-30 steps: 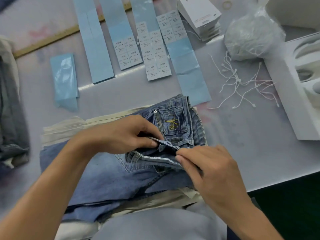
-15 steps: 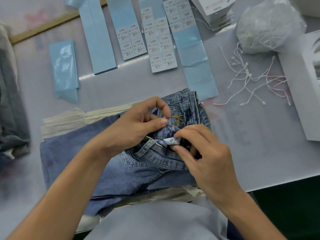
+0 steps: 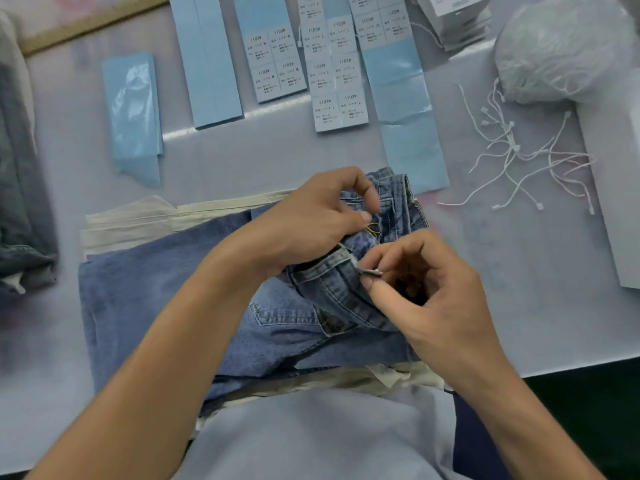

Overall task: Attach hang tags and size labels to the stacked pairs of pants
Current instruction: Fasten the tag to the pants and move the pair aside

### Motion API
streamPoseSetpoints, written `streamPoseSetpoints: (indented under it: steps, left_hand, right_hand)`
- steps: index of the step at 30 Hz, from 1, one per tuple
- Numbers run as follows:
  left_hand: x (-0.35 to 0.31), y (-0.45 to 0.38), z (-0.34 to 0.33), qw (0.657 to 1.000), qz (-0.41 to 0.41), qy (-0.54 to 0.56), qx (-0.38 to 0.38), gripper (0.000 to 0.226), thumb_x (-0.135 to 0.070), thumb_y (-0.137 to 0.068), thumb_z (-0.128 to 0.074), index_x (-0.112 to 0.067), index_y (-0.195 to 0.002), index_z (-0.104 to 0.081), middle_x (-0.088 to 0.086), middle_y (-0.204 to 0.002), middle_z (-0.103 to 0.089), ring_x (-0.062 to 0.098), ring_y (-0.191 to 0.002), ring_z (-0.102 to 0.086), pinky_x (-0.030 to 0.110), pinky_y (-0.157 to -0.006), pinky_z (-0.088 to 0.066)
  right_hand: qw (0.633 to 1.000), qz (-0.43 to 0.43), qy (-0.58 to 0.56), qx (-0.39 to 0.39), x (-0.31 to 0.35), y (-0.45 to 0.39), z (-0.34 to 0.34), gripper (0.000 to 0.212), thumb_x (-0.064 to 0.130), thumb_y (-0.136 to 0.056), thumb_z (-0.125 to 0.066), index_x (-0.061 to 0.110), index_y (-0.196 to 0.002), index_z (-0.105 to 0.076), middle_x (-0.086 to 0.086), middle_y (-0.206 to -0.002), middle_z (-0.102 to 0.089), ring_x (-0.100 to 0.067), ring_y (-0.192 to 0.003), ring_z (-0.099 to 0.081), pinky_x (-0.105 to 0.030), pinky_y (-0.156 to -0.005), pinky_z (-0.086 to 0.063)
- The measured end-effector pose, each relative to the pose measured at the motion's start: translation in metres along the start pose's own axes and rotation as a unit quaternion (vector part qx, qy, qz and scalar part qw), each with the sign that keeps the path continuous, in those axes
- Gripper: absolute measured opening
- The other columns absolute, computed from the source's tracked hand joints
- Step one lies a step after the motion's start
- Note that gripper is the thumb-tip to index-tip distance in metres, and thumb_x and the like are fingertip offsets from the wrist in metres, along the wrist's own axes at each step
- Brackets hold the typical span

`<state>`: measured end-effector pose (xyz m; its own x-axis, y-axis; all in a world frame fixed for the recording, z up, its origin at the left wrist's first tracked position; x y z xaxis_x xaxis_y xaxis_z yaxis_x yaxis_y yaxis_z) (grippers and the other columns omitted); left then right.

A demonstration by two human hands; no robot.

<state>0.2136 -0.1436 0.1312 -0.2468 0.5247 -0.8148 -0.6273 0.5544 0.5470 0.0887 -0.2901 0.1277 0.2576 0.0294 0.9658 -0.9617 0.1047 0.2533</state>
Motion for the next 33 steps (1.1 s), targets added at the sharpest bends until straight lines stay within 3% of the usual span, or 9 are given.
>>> streamPoseSetpoints:
  steps: [4, 9, 13, 17, 21, 29, 33]
  left_hand:
    - [-0.011, -0.006, -0.005, 0.998, 0.006, -0.039, 0.038, 0.010, -0.007, -0.104, -0.053, -0.012, -0.106, -0.062, 0.010, -0.061, -0.041, 0.015, -0.049, -0.028, 0.028, -0.049, -0.025]
    - [-0.014, -0.001, 0.001, 0.991, -0.031, -0.068, 0.109, 0.013, -0.020, -0.101, -0.061, -0.024, -0.096, -0.073, 0.000, -0.068, -0.061, 0.015, -0.065, -0.049, 0.030, -0.066, -0.041]
    - [-0.020, -0.001, 0.002, 0.977, -0.038, -0.176, 0.118, 0.006, -0.038, -0.088, -0.075, -0.032, -0.088, -0.075, -0.014, -0.066, -0.063, 0.000, -0.060, -0.054, 0.015, -0.056, -0.039]
    - [-0.027, -0.006, 0.001, 0.957, -0.030, -0.272, 0.099, 0.008, -0.041, -0.085, -0.077, -0.036, -0.091, -0.074, -0.015, -0.078, -0.066, -0.001, -0.077, -0.060, 0.023, -0.066, -0.047]
    - [-0.027, -0.010, 0.004, 0.968, -0.025, -0.224, 0.110, 0.005, -0.030, -0.086, -0.077, -0.031, -0.082, -0.076, -0.016, -0.067, -0.066, 0.000, -0.061, -0.056, 0.012, -0.054, -0.039]
    - [-0.012, -0.010, 0.015, 0.980, -0.019, -0.119, 0.155, 0.007, -0.024, -0.089, -0.077, -0.023, -0.082, -0.077, -0.006, -0.072, -0.072, 0.001, -0.060, -0.058, 0.012, -0.059, -0.044]
    - [-0.008, -0.010, 0.018, 0.981, -0.010, -0.082, 0.173, 0.005, -0.022, -0.090, -0.076, -0.019, -0.086, -0.078, 0.001, -0.080, -0.075, 0.010, -0.071, -0.066, 0.021, -0.069, -0.051]
  right_hand:
    - [0.999, -0.034, 0.011, -0.031, -0.001, -0.007, 0.011, 0.021, 0.009, -0.086, -0.078, 0.028, -0.093, -0.074, 0.004, -0.083, -0.073, -0.015, -0.071, -0.066, -0.019, -0.065, -0.052]
    - [0.990, -0.101, -0.079, -0.059, -0.004, -0.012, 0.026, 0.011, 0.005, -0.086, -0.076, 0.016, -0.084, -0.078, -0.002, -0.069, -0.072, -0.014, -0.061, -0.069, -0.015, -0.059, -0.050]
    - [0.990, -0.109, -0.072, -0.046, -0.003, -0.016, 0.027, 0.008, 0.005, -0.086, -0.077, 0.013, -0.086, -0.078, -0.003, -0.072, -0.074, -0.014, -0.059, -0.067, -0.016, -0.058, -0.050]
    - [0.994, -0.089, -0.066, -0.021, -0.001, -0.017, 0.026, 0.013, 0.003, -0.091, -0.072, 0.015, -0.090, -0.076, -0.006, -0.080, -0.075, -0.018, -0.072, -0.072, -0.022, -0.064, -0.055]
    - [0.994, -0.089, -0.059, 0.014, -0.002, -0.017, 0.032, 0.017, 0.000, -0.094, -0.066, 0.013, -0.100, -0.074, -0.008, -0.089, -0.076, -0.018, -0.081, -0.072, -0.022, -0.071, -0.055]
    - [0.994, -0.083, -0.053, 0.053, -0.003, -0.022, 0.038, 0.023, -0.003, -0.089, -0.071, 0.014, -0.105, -0.075, -0.002, -0.089, -0.074, -0.014, -0.083, -0.069, -0.022, -0.072, -0.055]
    - [0.993, -0.090, -0.053, 0.057, -0.003, -0.024, 0.033, 0.023, -0.002, -0.087, -0.074, 0.011, -0.106, -0.073, -0.004, -0.089, -0.074, -0.017, -0.081, -0.069, -0.022, -0.065, -0.055]
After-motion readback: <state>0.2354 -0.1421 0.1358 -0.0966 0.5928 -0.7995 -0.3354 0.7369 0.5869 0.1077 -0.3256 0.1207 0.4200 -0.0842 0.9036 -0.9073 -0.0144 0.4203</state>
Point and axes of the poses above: each hand's wrist, its own y-axis away from the middle knuckle, its own z-axis out of the back of the hand, x = y × z, the point moved 1 cm from there along -y, towards the middle knuckle
